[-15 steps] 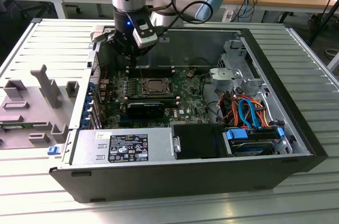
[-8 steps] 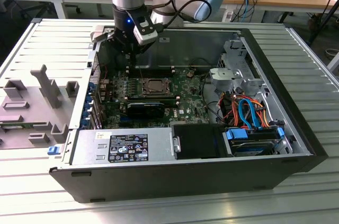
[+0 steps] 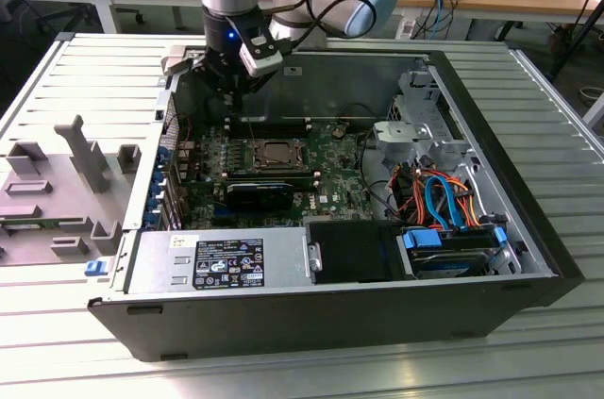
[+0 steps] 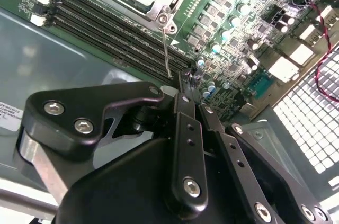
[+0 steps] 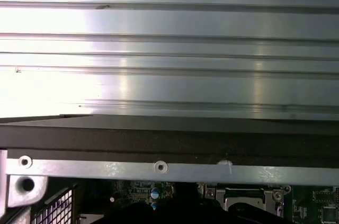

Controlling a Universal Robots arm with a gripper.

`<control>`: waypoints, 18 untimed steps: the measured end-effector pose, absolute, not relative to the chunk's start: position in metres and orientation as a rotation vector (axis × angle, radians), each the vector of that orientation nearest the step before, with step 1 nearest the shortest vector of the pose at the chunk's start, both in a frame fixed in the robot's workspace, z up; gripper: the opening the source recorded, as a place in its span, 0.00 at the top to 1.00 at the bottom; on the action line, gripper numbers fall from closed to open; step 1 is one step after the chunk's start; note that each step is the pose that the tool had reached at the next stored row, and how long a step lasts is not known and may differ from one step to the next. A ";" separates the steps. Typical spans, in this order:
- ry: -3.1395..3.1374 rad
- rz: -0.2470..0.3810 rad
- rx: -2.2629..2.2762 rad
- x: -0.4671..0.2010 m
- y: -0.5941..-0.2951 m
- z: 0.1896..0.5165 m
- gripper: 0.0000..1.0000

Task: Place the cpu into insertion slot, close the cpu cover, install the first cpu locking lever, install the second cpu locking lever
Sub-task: 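Install the first cpu locking lever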

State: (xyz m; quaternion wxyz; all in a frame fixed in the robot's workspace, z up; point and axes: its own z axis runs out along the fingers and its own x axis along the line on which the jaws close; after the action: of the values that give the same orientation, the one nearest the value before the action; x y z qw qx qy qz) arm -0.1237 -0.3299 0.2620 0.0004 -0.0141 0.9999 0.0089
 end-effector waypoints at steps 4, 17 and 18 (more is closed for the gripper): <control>3.140 0.028 -0.051 -0.117 -0.329 0.261 0.89; 3.140 0.028 -0.065 -0.102 -0.326 0.259 0.89; 3.140 0.028 -0.065 -0.102 -0.326 0.259 0.89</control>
State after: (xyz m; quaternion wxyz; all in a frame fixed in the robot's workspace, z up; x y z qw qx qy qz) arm -0.1020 -0.3256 0.2590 0.0002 -0.0206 0.9997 0.0088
